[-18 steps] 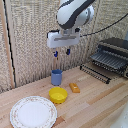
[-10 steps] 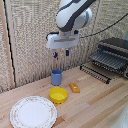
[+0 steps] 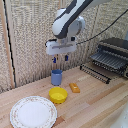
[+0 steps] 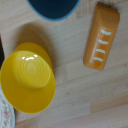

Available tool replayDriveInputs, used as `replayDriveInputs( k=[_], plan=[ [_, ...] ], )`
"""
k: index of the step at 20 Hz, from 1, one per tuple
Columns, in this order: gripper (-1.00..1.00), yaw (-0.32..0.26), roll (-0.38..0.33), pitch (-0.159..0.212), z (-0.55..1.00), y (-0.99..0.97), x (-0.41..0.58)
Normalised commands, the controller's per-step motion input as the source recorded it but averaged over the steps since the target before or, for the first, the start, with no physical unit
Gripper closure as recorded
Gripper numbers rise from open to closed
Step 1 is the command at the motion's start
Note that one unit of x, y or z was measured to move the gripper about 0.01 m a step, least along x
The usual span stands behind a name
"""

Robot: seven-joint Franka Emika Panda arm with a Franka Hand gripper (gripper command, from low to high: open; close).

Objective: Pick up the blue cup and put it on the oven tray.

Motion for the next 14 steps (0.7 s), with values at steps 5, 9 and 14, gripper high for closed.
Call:
replayDriveInputs(
  k=[5,9,14],
  plan=[
    [-1.00,0.000,-0.009,0.063,-0.26,-0.27,0.340],
    [-1.00,0.000,-0.025,0.047,-0.28,-0.21,0.360],
    [-1.00,0.021,-0.040,0.042,-0.38,-0.17,0.173]
  ],
)
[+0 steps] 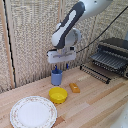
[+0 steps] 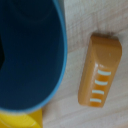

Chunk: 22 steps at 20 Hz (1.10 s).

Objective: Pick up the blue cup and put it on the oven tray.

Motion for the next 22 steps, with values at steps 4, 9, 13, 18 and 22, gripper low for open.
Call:
replayDriveInputs(
  k=[4,9,13,18,22],
  plan=[
    [-1.00,0.028,-0.048,0.035,-0.37,-0.07,0.085],
    [1.00,0.008,-0.038,0.020,-0.18,0.03,0.072],
    [1.00,0.001,-0.003,0.000,-0.08,0.07,0.113],
    [1.00,-0.004,0.000,0.000,-0.02,0.02,0.087],
    [1.00,0.000,0.000,-0.020,0.00,0.12,0.054]
  ],
)
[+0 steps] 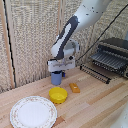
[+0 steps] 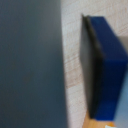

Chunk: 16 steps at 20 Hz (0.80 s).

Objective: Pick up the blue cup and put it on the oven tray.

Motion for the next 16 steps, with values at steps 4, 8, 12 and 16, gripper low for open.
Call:
replayDriveInputs(
  k=[4,8,12,16],
  plan=[
    [1.00,-0.063,0.000,-0.039,0.17,0.05,-0.044],
    [1.00,-0.189,0.000,-0.015,0.74,0.00,-0.101],
    [1.00,-0.239,0.012,0.007,0.99,-0.07,-0.012],
    [1.00,-0.234,0.001,0.059,1.00,-0.23,0.006]
  ],
)
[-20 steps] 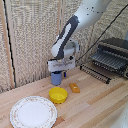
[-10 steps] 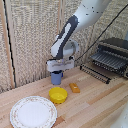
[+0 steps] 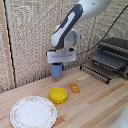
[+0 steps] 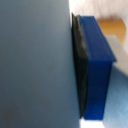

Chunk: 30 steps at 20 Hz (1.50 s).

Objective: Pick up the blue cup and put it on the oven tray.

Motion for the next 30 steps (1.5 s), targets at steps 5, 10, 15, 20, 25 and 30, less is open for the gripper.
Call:
replayDriveInputs(
  k=[5,10,15,20,25,30],
  plan=[
    [1.00,-0.234,-0.016,0.079,0.82,-0.40,0.205],
    [1.00,-0.153,-0.089,0.094,0.60,-0.57,0.245],
    [1.00,-0.113,-0.064,0.122,0.60,-0.76,0.254],
    [1.00,-0.119,-0.013,0.125,0.63,-0.81,0.213],
    [1.00,-0.099,-0.039,0.098,0.46,-0.86,0.130],
    [1.00,-0.092,-0.050,0.117,0.22,-0.89,0.014]
  ],
)
